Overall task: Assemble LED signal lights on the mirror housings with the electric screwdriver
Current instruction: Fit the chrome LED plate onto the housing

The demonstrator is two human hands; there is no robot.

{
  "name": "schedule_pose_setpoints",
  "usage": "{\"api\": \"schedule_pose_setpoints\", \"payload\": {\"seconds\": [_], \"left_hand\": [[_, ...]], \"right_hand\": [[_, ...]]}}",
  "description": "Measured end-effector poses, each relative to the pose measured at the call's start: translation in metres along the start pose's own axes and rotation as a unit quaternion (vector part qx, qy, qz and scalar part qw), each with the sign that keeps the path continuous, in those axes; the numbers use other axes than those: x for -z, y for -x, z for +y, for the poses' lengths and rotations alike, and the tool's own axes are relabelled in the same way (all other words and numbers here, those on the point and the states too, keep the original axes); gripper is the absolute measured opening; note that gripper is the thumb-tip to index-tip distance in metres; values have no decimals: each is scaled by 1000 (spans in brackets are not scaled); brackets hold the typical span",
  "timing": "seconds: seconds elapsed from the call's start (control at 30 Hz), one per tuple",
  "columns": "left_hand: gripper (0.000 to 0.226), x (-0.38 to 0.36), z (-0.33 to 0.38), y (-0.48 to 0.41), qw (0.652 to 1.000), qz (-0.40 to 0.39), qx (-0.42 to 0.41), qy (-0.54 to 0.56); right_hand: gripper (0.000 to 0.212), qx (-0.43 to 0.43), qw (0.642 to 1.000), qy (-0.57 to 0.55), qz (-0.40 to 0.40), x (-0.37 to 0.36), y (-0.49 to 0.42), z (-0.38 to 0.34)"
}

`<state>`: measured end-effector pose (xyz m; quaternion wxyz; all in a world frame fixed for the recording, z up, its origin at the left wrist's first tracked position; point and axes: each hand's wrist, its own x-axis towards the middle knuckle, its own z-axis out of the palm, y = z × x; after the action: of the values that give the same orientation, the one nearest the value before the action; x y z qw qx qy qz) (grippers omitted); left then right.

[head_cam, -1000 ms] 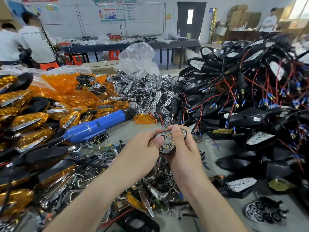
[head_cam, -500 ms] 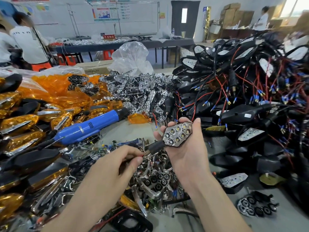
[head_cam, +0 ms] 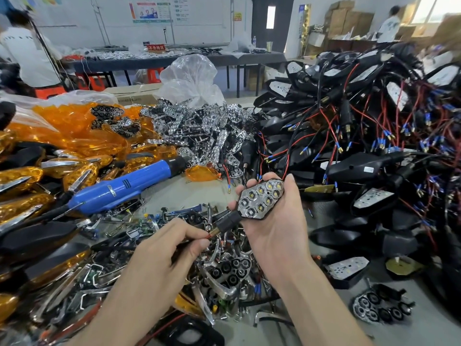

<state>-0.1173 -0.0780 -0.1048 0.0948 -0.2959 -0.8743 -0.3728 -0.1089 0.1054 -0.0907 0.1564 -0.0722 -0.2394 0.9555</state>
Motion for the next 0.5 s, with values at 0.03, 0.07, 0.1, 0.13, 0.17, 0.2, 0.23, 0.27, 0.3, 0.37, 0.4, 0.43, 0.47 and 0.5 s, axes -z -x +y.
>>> {"api": "schedule_pose_setpoints", "payload": {"seconds": [0.03,0.07,0.1,0.13,0.17,0.2,0.23,0.27,0.3,0.37,0.4,0.43,0.47,0.5], "left_hand": [[8,0,0,0,1000,1,-1,1],[7,0,0,1,1000,1,0,2],[7,0,0,1,1000,0,-1,4],[7,0,0,1,1000,1,-2,5],[6,0,0,2,1000,3,-5,5],[6,-1,0,2,1000,6,-8,5],[6,-1,0,2,1000,9,-8,5],[6,-2,0,2,1000,11,-8,6],[7,-2,0,1,1000,14,-6,8],[10,-2,-2,1,1000,20,0,16],[11,-2,-3,1,1000,23,4,21],[12,-2,-3,1,999,23,7,25],[12,-2,-4,1,999,23,7,27],[11,-2,-4,1,999,23,5,26]], "right_hand": [[35,-2,1000,0,-2,-1,1,-1],[28,-3,1000,2,-4,-2,1,-1],[20,-4,1000,6,-6,-3,1,-1],[14,-3,1000,8,-9,-3,2,-1],[10,0,1000,9,-15,-3,2,-1],[11,4,1000,9,-24,-2,3,-1],[16,7,999,12,-33,-1,4,0],[21,10,999,17,-38,-1,4,0],[24,12,999,20,-41,-1,5,0],[25,9,999,20,-41,-1,5,0],[25,6,999,19,-41,-1,5,0],[25,2,999,18,-39,-1,5,0],[25,-1,999,17,-38,0,5,0],[24,-3,999,15,-37,0,5,0]]}}
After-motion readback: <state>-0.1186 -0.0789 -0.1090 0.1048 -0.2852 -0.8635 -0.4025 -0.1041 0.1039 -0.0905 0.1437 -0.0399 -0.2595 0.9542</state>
